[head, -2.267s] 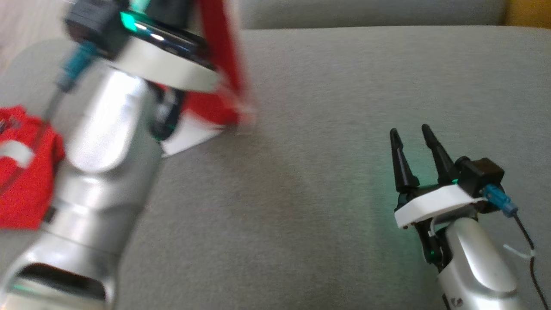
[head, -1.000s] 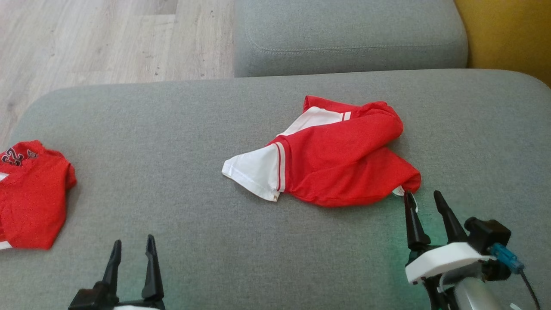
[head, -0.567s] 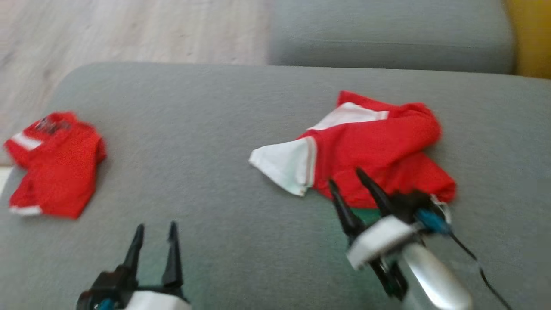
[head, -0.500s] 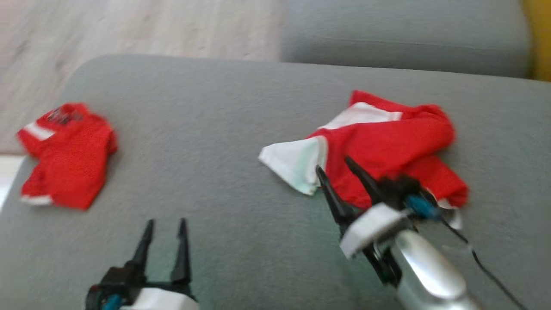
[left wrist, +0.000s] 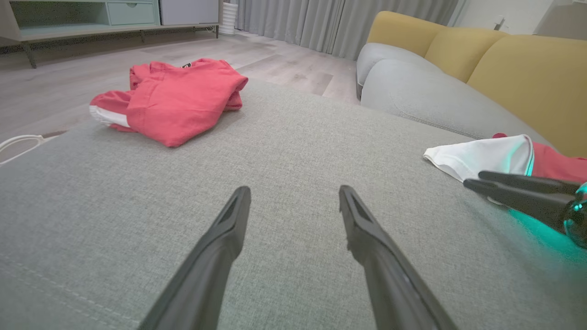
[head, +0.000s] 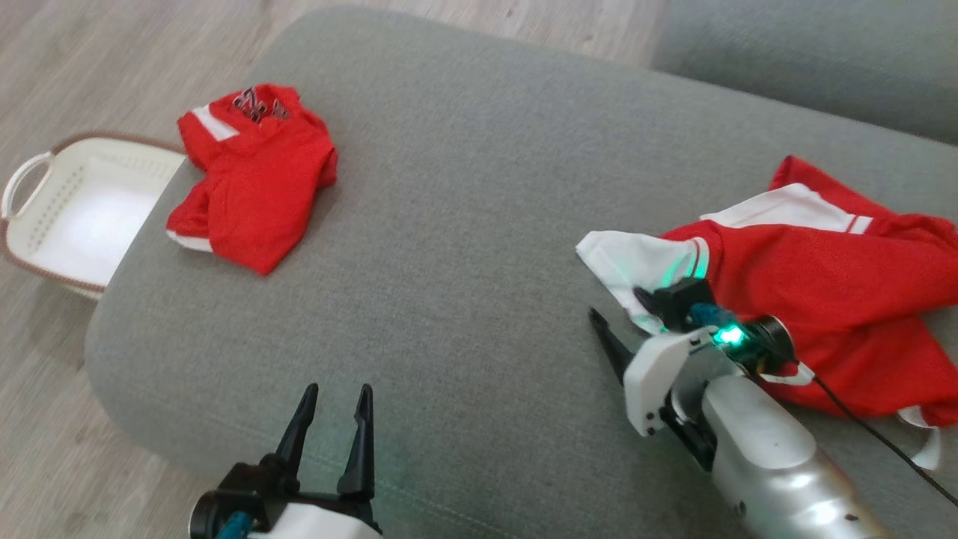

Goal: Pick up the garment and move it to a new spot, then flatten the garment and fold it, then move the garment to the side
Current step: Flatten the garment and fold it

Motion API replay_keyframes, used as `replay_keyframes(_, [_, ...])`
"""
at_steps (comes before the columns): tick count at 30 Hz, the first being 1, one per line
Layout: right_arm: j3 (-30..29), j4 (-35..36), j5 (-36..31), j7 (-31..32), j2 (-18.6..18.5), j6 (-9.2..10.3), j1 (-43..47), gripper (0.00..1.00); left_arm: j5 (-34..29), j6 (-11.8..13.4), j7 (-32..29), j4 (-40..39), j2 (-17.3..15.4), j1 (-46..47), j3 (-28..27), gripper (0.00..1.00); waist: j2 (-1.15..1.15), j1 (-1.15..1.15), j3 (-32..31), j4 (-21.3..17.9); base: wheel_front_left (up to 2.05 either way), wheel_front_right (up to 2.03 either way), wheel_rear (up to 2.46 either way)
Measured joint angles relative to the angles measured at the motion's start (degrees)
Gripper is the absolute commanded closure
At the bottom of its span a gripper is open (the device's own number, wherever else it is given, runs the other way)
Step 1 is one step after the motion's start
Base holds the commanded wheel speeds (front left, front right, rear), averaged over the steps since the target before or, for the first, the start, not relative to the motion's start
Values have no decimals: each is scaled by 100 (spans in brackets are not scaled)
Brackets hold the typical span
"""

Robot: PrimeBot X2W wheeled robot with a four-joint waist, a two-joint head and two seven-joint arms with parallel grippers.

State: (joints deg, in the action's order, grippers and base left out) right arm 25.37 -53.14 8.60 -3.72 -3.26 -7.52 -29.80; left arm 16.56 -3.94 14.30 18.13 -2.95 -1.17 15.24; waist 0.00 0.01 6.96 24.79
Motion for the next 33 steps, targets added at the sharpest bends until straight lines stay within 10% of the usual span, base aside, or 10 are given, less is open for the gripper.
replay_keyframes(5, [-393, -323, -321, 79, 20, -1, -75, 0, 62, 49, 0, -25, 0, 109, 60, 0, 0, -1, 187, 132, 0, 0, 0])
replay_keyframes(8, [-503, -419, -355, 151, 24, -1, -183, 100, 116, 99, 0, -45, 1, 184, 69, 0, 0, 0, 211, 113, 0, 0, 0])
replay_keyframes(16, [-294, -325, -33, -92, -29, -1, -142, 100, 168, 100, 0, 11, 2, 189, 118, 0, 0, 0, 98, 99, 0, 0, 0])
replay_keyframes(24, [1023, 1474, 1543, -970, -73, -1, -768, 100, 132, 77, 0, 81, 1, 156, 116, 0, 0, -1, -175, 266, 0, 0, 0])
replay_keyframes(33, [-423, 3147, 1945, -1099, -47, -1, -2102, 100, -59, -15, 0, 179, -1, -204, -124, 0, 0, -2, -437, 272, 0, 0, 0])
